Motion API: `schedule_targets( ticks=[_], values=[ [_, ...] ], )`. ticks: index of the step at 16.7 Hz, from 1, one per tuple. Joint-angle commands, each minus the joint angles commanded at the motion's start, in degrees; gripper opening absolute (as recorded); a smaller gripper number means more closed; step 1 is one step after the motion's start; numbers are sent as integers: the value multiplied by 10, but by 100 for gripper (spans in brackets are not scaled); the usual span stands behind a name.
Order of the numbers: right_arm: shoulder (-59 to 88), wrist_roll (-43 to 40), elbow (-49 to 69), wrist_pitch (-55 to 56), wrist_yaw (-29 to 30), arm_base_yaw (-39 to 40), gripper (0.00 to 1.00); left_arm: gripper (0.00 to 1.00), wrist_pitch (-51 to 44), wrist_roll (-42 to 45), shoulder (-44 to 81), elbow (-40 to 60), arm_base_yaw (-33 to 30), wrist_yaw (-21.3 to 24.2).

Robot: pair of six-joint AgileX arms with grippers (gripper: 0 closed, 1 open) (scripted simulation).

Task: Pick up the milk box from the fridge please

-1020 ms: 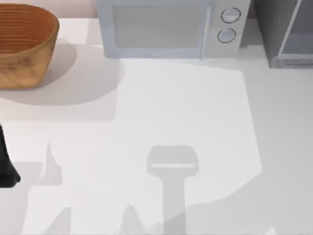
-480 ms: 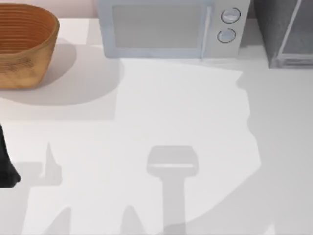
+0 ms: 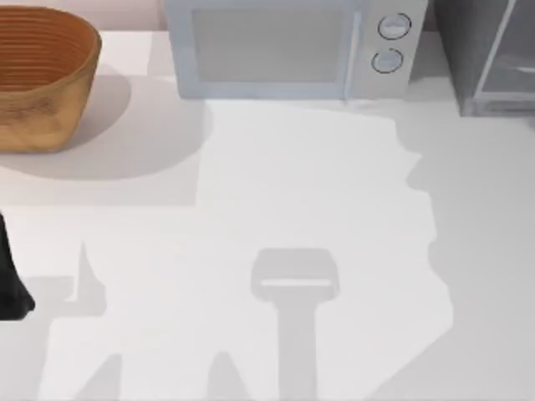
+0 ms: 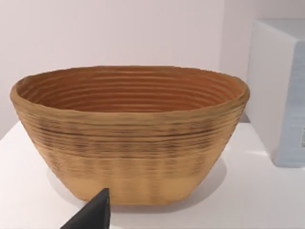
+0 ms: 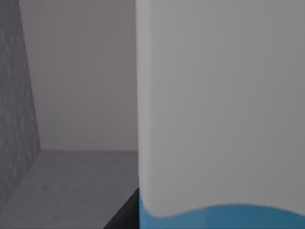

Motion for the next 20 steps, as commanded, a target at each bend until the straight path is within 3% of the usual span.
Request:
schedule_targets(
  ticks=[5, 12, 20],
  values=[
    [-74, 1, -116, 43, -18, -27, 0, 100, 0, 0, 0, 0, 0, 0],
    [-81, 2, -122, 41, -18, -24, 0, 100, 0, 0, 0, 0, 0, 0],
    [-322, -4, -219, -100, 31, 26, 0, 100, 0, 0, 0, 0, 0, 0]
  ],
)
